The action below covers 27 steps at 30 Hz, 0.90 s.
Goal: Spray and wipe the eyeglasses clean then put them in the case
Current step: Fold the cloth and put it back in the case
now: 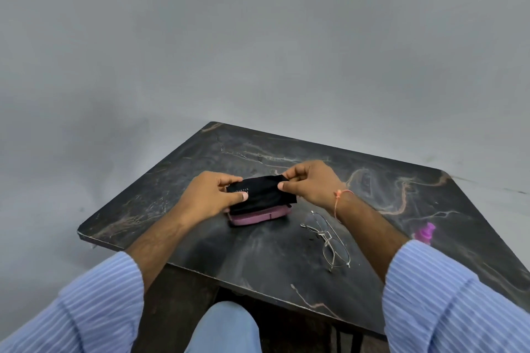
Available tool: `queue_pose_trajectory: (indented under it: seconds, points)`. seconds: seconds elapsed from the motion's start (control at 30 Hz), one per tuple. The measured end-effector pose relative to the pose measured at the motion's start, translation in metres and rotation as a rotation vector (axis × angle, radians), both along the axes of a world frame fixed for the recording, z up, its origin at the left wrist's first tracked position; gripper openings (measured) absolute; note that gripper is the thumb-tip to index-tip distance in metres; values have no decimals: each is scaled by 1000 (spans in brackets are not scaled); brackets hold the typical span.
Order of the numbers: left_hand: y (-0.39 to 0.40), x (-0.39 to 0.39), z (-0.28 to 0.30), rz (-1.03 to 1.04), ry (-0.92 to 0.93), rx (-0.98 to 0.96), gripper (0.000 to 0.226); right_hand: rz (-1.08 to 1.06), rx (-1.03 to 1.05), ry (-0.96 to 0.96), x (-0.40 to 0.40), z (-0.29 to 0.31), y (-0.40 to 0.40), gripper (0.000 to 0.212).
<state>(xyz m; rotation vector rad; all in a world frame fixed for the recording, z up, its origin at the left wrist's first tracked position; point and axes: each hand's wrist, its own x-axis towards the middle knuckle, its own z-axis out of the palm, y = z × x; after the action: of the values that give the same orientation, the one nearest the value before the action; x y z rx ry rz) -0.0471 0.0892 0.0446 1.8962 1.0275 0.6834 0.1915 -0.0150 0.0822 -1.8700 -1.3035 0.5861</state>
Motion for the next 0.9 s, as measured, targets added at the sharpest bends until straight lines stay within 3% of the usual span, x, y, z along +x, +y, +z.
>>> queue_pose_trajectory:
  seconds: [0.1, 0.4, 0.9]
  points:
    - [9, 2, -5, 13, 78, 42, 24, 26, -60, -126, 6, -7, 20, 11]
    - [10, 2, -25, -14, 106, 38, 28, 156, -206, -367, 13, -19, 35, 12]
    - [1, -1, -22, -3, 323, 189, 5, 367, -312, -618, 13, -16, 33, 17]
